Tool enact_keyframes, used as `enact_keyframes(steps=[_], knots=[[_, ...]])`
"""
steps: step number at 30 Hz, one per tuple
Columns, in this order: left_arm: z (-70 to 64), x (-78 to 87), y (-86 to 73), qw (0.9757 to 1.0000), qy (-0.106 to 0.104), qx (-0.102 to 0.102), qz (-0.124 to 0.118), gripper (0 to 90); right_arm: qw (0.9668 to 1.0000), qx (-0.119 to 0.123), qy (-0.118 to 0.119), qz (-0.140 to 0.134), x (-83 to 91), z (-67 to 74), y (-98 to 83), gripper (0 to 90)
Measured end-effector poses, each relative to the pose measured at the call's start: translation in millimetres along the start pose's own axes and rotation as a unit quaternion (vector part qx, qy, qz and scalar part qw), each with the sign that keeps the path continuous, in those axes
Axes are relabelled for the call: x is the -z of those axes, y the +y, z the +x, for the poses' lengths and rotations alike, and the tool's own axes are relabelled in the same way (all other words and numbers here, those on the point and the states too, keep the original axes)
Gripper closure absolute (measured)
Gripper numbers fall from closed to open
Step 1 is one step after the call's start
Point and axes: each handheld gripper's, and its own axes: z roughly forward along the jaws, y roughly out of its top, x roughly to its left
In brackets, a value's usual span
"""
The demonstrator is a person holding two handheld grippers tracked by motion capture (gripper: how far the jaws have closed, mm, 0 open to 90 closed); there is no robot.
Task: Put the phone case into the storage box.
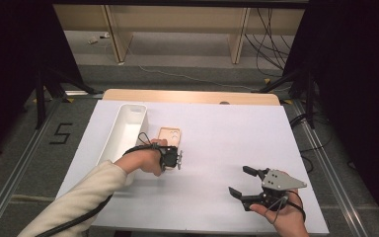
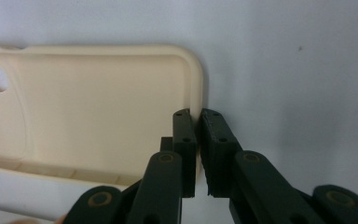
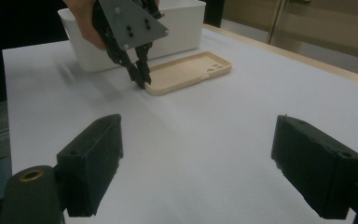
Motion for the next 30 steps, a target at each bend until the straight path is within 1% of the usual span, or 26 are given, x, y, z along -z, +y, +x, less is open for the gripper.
enact_keyframes(steps=[3, 7, 11, 12, 14, 17, 19, 21, 22, 23, 24, 25, 30], knots=[[-0.2, 0.1, 0.4, 1.0000, 0.000, 0.003, 0.001, 84.7, 1.0000, 0.002, -0.001, -0.001, 0.0, -0.4, -0.2, 17.8], [-0.2, 0.3, 0.1, 1.0000, 0.000, 0.000, 0.001, 85.2, 1.0000, 0.002, -0.001, -0.001, -0.1, -0.4, -0.2, 17.9], [-0.9, 0.7, 0.4, 1.0000, 0.002, 0.000, 0.003, 85.8, 1.0000, -0.003, -0.001, -0.002, 0.0, 0.1, -0.2, 17.9], [-1.5, 0.5, 0.3, 1.0000, 0.004, 0.001, 0.002, 85.9, 1.0000, 0.001, -0.002, -0.002, -0.3, -0.4, -0.4, 17.9], [-2.5, 0.4, 0.3, 1.0000, 0.004, 0.003, 0.001, 86.1, 1.0000, 0.001, -0.003, -0.002, -0.2, -0.3, -0.3, 17.9], [-3.0, 0.7, -0.1, 1.0000, 0.004, 0.002, 0.000, 86.7, 1.0000, -0.003, 0.001, 0.000, 0.0, 0.1, -0.1, 17.9], [-3.3, 1.2, -0.1, 1.0000, 0.008, -0.002, 0.002, 87.1, 1.0000, -0.003, 0.002, 0.000, 0.0, 0.2, 0.0, 17.9], [-3.2, 1.9, -0.1, 0.9998, 0.017, -0.008, 0.006, 87.3, 1.0000, -0.003, 0.001, 0.000, 0.0, 0.1, -0.1, 17.9], [-3.3, 2.3, -0.2, 0.9998, 0.018, -0.008, 0.007, 87.4, 1.0000, -0.003, -0.001, -0.002, -0.2, 0.1, -0.2, 17.9], [-3.3, 3.0, -0.3, 0.9998, 0.018, -0.007, 0.006, 87.4, 1.0000, -0.005, 0.000, 0.000, 0.0, 0.3, -0.2, 17.9], [-3.3, 3.7, -0.3, 0.9998, 0.018, -0.007, 0.003, 87.4, 1.0000, -0.004, -0.001, 0.009, 1.4, 0.1, 0.3, 17.9], [-3.1, 4.9, -0.2, 0.9998, 0.020, -0.007, 0.002, 87.4, 1.0000, -0.005, 0.000, 0.000, 0.0, 0.3, -0.2, 18.0], [-3.9, 9.6, -0.1, 0.9994, 0.032, -0.010, -0.001, 87.5, 1.0000, 0.000, -0.002, -0.003, -0.3, -0.2, -0.3, 17.9]])
